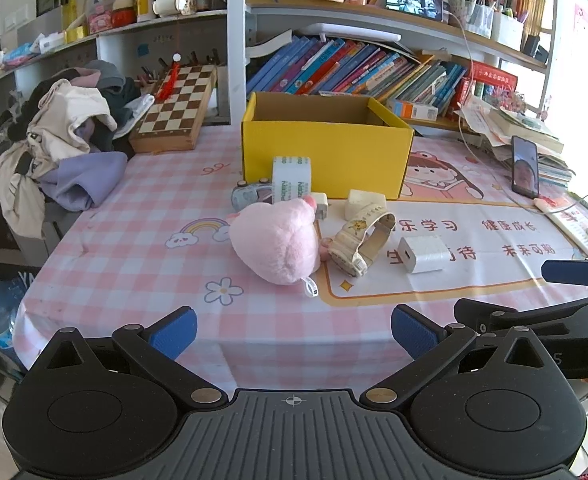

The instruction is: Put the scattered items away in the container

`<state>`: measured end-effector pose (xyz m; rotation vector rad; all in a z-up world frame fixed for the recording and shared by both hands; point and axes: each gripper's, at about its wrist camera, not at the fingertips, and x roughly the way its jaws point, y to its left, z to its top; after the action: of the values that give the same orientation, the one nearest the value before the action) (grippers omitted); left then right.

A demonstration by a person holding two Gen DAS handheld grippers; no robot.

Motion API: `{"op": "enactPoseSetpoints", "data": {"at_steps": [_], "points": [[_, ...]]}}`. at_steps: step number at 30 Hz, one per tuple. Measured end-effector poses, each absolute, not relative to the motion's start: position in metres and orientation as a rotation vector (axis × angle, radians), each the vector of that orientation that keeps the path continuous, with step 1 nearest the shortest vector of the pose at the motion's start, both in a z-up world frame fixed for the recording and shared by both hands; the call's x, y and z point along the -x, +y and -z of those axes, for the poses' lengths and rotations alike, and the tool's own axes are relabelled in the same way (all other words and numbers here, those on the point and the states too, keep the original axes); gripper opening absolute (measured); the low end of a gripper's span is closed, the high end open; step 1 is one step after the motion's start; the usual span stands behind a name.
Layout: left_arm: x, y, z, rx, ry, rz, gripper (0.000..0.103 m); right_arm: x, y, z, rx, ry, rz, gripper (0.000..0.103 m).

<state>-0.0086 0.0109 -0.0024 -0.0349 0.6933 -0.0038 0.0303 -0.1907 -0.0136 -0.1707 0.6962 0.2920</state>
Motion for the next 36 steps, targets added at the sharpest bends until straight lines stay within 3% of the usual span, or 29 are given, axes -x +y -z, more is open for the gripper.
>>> {"op": "enactPoseSetpoints", "data": {"at_steps": [36], "points": [[0.003, 0.017, 0.005, 0.053, 0.705, 0.01, 0.103, -0.035, -0.181, 0.016, 0.182, 0.703, -0.291, 0.103]]}}
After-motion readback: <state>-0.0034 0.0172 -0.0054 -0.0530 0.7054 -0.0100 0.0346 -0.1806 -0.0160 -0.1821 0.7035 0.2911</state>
